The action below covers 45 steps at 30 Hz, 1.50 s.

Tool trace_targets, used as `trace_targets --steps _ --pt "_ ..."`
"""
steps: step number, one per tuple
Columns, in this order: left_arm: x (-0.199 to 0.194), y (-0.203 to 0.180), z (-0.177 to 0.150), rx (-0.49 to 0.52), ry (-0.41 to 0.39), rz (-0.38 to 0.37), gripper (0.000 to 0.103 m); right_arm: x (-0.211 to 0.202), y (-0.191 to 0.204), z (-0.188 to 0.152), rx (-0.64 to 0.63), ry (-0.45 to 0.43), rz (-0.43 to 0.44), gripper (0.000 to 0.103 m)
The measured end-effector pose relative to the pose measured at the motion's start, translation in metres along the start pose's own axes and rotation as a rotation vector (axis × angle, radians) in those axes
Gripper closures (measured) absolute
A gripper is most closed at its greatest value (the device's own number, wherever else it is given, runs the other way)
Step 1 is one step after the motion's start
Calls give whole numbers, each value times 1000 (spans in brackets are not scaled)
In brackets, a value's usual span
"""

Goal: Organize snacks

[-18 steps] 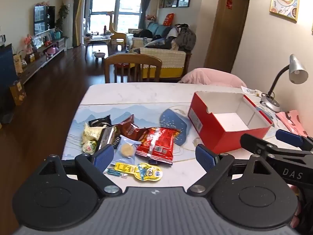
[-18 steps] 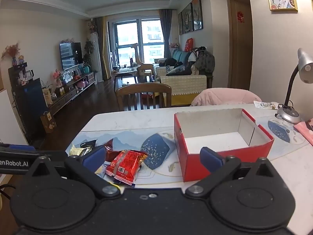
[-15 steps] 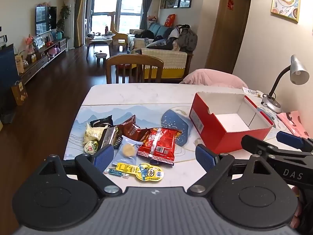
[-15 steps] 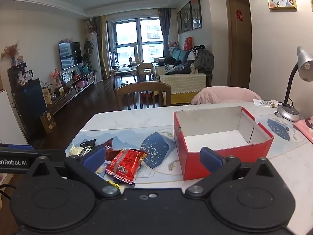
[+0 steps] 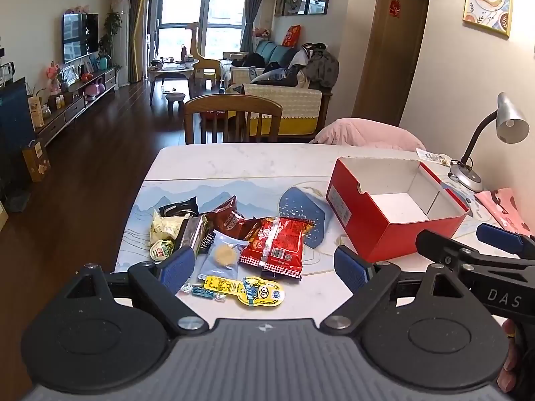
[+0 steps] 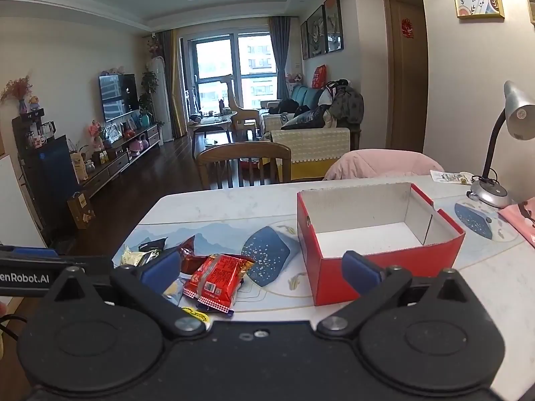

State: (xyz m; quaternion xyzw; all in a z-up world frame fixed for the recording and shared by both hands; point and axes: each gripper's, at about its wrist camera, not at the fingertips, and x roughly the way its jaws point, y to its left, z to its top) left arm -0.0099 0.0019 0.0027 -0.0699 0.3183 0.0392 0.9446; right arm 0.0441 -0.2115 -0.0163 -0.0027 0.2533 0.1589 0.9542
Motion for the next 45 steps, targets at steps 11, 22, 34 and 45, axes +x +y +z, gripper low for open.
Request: trace_targets --steps 11,22,34,45 --pt "-4 2 0 1 -5 -9 12 2 1 -5 11 21 -10 0" --pt "-8 3 0 6 -12 -21 12 -5 8 -3 2 12 -26 0" --pt "-8 7 -1 7 -9 -33 12 -9 12 0 9 15 -33 0" --pt "-8 7 0 7 -12 -33 12 -9 18 -1 -16 -8 -30 0"
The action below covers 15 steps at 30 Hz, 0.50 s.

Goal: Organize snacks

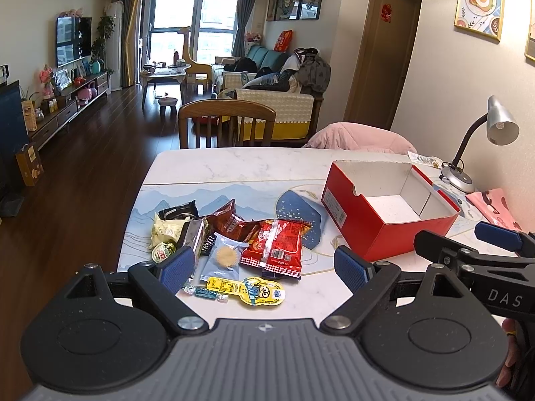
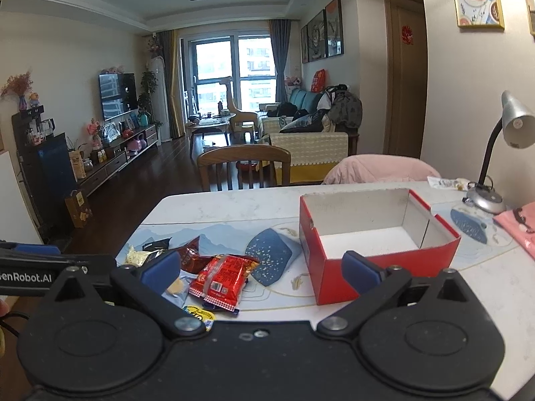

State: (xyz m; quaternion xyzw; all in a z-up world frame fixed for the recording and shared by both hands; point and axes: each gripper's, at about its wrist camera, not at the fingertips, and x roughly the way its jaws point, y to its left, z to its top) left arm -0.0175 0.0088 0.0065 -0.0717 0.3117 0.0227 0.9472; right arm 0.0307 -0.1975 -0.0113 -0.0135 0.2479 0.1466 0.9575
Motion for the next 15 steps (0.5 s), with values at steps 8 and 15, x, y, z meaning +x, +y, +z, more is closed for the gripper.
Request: trace_targets --steps 8,15 --pt "-3 6 2 8 -15 -4 12 -1 2 2 -2 -12 -1 0" --pt "-6 9 1 13 -29 3 12 -2 8 5 -21 -22 28 0"
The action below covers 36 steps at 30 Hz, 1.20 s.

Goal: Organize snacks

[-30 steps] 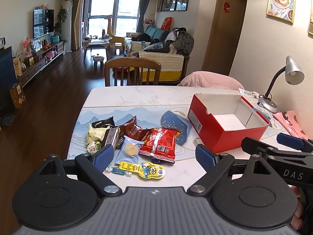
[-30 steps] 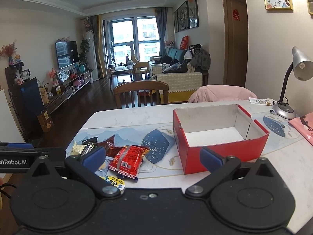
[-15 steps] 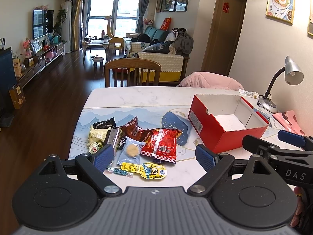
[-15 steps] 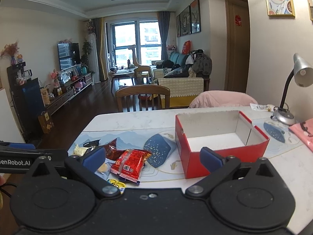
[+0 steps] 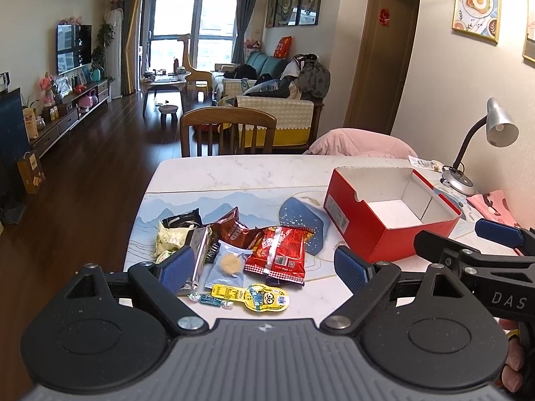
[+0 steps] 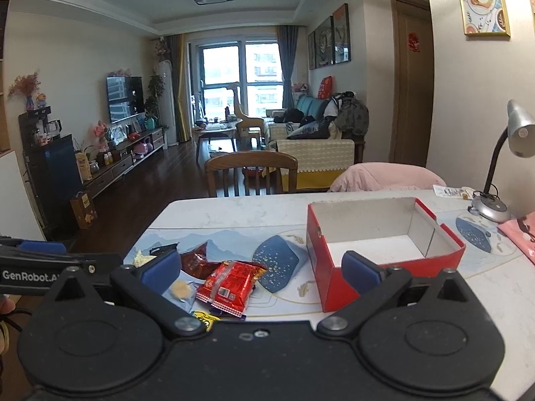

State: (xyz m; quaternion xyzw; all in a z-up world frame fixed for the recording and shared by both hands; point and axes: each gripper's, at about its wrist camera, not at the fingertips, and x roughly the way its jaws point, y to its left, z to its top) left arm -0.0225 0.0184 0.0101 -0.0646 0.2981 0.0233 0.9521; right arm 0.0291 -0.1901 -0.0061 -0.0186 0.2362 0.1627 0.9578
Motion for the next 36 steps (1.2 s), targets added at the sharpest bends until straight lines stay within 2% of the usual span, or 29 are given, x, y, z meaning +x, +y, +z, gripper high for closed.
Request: trace_targets --steps 14,21,28,36 --pt "7 4 -2 -24 17 30 12 13 6 0 -47 6 45 0" --pt "26 18 0 -84 60 100 12 45 7 4 -52 44 129 0" --pt "54 34 -7 -143 153 171 12 92 0 -1 -57 169 202 0" --pt "88 55 -23 -239 267 226 12 136 -8 -14 -64 294 217 2"
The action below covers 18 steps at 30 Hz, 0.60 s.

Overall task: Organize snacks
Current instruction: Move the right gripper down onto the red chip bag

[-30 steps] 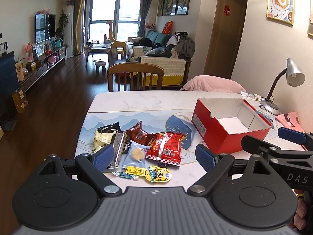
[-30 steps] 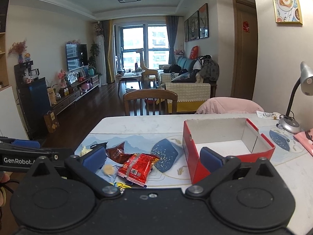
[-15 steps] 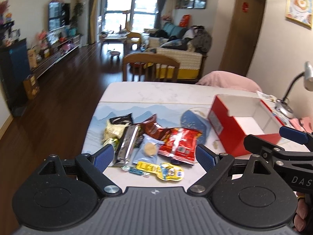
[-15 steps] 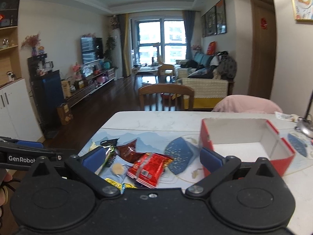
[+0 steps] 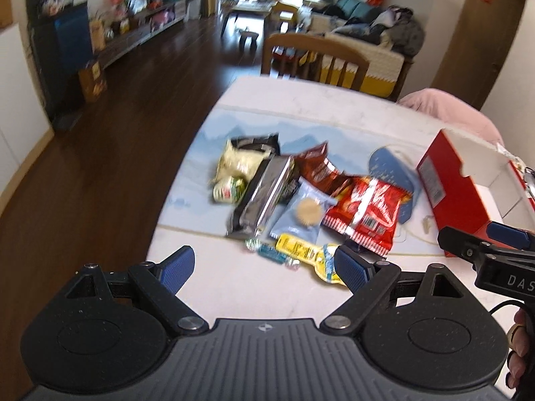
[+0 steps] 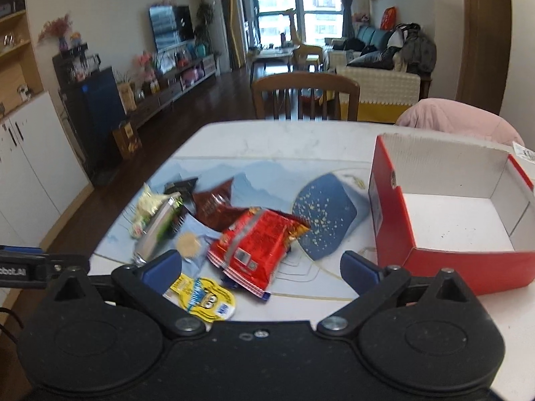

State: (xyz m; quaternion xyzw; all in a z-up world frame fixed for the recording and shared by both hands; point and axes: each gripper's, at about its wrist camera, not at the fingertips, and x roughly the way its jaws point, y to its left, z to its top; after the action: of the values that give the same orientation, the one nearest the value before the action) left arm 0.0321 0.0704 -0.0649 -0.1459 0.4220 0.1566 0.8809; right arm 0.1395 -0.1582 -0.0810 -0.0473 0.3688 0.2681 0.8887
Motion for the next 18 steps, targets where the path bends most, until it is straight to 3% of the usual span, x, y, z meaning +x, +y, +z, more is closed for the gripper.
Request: trace_targets --steps 6,18 --pt "24 -4 0 -31 41 19 12 30 -5 2 -52 34 7 4" --pt "58 3 18 -42 29 41 12 92 -15 10 -60 131 3 9"
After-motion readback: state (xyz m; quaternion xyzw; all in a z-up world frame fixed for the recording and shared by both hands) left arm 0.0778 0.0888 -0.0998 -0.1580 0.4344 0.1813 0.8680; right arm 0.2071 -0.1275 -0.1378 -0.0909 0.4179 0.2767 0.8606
